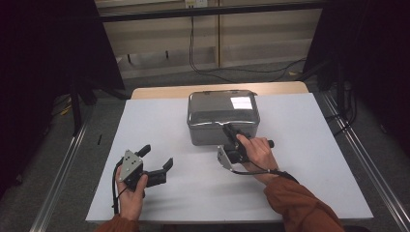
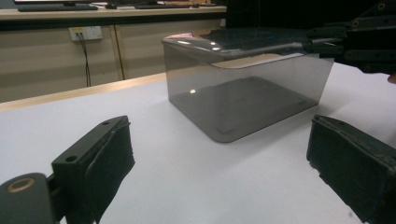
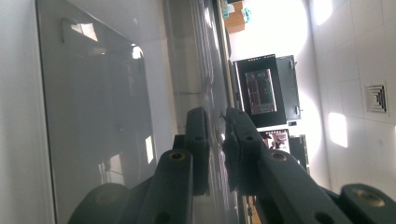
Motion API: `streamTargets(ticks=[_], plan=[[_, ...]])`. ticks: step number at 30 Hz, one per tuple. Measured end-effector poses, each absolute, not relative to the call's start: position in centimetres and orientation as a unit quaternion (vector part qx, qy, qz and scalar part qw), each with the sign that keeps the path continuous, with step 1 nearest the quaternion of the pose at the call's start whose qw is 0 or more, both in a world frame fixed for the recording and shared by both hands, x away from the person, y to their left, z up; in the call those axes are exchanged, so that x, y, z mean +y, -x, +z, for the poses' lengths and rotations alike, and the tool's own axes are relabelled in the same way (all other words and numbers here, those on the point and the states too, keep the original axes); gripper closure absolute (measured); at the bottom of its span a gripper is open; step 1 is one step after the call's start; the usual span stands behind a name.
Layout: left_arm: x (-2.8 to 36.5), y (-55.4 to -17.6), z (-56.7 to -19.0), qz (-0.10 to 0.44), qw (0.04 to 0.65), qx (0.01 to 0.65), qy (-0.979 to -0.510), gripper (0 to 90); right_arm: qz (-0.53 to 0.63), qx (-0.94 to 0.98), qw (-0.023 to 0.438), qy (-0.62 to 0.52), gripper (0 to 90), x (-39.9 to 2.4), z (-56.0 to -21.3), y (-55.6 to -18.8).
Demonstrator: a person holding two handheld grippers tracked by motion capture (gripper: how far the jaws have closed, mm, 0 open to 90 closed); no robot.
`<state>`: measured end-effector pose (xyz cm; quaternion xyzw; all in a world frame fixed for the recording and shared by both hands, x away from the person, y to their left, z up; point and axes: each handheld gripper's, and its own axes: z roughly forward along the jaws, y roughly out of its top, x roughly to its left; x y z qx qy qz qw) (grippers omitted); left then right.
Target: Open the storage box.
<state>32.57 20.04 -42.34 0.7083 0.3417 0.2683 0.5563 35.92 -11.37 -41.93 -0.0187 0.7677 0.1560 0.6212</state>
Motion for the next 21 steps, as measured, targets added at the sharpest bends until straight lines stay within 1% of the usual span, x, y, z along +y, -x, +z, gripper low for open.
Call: streamTargets(ticks=[2, 4, 10, 15, 18, 21], plan=[[19.9, -32.9, -42.5, 0.262, 0.562, 0.333, -0.71, 5.6, 0.159, 0.766, 0.622, 0.018, 80.4, -11.4, -41.8, -36.0], [19.7, -33.3, -42.6, 0.263, 0.562, 0.344, -0.705, 4.1, 0.157, 0.766, 0.623, 0.02, 80.6, -11.4, -41.6, -36.0], [19.2, -34.1, -42.4, 0.266, 0.567, 0.335, -0.704, 2.1, 0.157, 0.765, 0.625, 0.022, 81.0, -11.3, -41.2, -36.1], [18.3, -34.6, -41.9, 0.259, 0.573, 0.339, -0.7, 2.1, 0.161, 0.764, 0.625, 0.017, 81.0, -11.3, -40.8, -36.1], [17.7, -35.0, -41.5, 0.269, 0.569, 0.323, -0.707, 1.6, 0.166, 0.763, 0.625, 0.011, 81.1, -11.4, -40.5, -36.1], [17.2, -35.4, -41.2, 0.263, 0.574, 0.319, -0.707, 1.3, 0.167, 0.762, 0.626, 0.014, 81.1, -11.4, -40.5, -36.2]])
